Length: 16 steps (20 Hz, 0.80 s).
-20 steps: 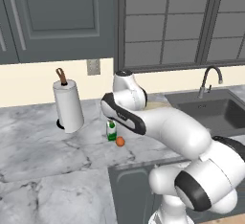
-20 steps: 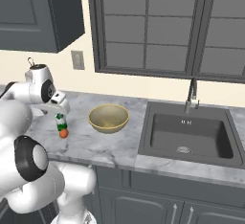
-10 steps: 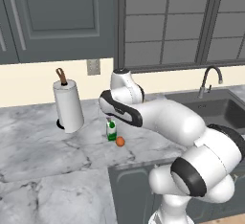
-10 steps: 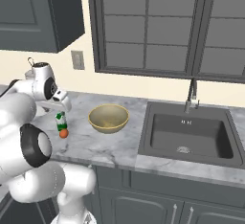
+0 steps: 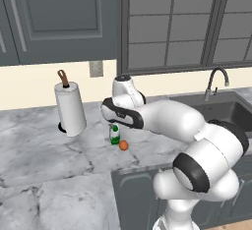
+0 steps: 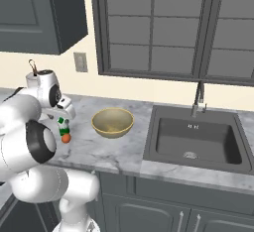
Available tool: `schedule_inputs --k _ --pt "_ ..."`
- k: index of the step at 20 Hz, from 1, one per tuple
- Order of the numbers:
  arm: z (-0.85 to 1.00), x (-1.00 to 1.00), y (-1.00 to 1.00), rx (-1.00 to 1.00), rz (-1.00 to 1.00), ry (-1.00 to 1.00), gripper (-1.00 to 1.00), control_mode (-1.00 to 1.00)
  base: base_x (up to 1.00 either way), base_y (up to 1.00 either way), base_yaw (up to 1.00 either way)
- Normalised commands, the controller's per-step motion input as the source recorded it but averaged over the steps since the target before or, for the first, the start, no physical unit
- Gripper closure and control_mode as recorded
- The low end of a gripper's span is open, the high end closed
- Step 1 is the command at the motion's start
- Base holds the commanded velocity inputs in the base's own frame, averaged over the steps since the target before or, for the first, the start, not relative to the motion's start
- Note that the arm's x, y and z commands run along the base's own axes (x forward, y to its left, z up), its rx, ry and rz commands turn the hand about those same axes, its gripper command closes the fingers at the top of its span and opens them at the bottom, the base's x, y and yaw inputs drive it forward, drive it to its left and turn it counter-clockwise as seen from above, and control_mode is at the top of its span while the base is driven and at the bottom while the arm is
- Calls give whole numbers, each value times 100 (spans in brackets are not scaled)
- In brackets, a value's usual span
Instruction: Gather the eggs and milk located in the vicinity of the sink area and place them right next to the bowl.
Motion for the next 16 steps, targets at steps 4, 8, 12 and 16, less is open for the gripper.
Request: schedule_inputs --k 4,8,12,16 --pt "-20 17 4 0 -5 0 -100 -100 0 0 0" --pt "-10 19 5 0 -5 3 -100 -100 0 0 0" --pt "-7 15 7 0 -5 3 -100 -100 0 0 0" --pt "-2 4 2 0 -5 1 -100 -100 0 0 0"
